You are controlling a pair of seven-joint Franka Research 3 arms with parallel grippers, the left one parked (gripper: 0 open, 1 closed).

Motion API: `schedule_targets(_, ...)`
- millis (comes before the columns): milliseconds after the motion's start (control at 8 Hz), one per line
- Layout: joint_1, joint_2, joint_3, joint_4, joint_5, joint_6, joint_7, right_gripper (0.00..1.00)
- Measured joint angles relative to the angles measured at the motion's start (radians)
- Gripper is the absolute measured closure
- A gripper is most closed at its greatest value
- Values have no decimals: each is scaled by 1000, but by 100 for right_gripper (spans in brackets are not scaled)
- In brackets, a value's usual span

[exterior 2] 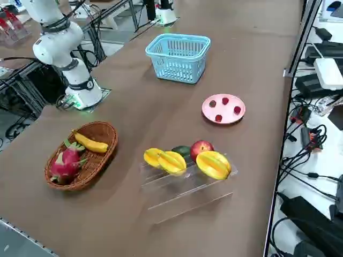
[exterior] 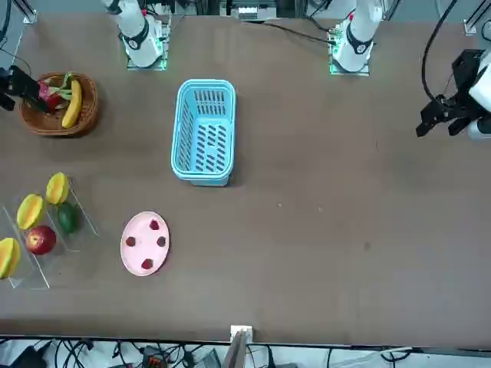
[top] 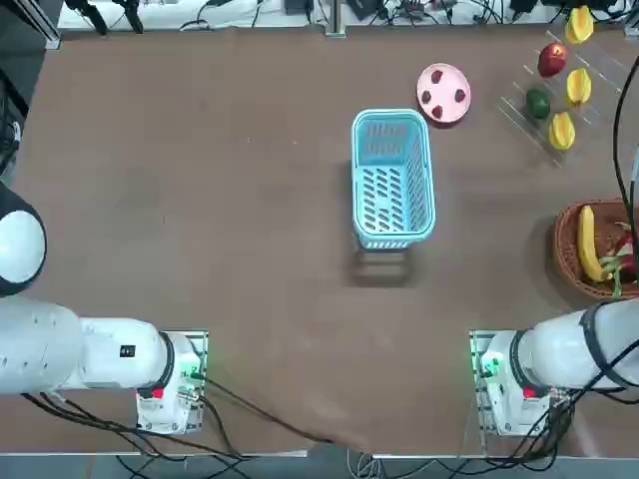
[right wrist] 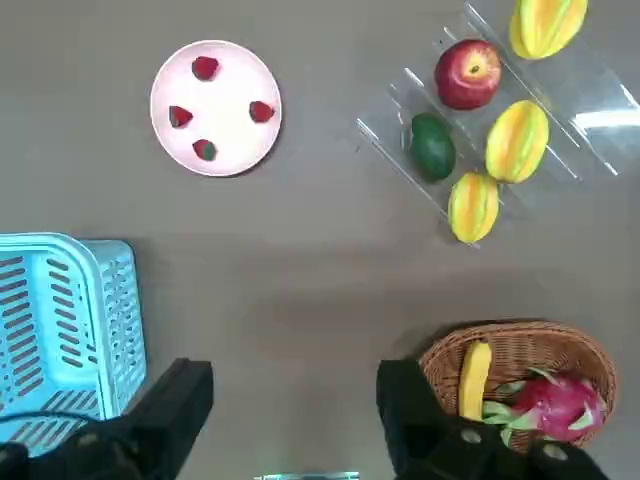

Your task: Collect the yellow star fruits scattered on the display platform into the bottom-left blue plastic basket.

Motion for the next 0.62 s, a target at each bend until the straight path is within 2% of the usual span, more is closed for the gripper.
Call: schedule_targets(625,1,7,2,-1,-2,-1,0,0)
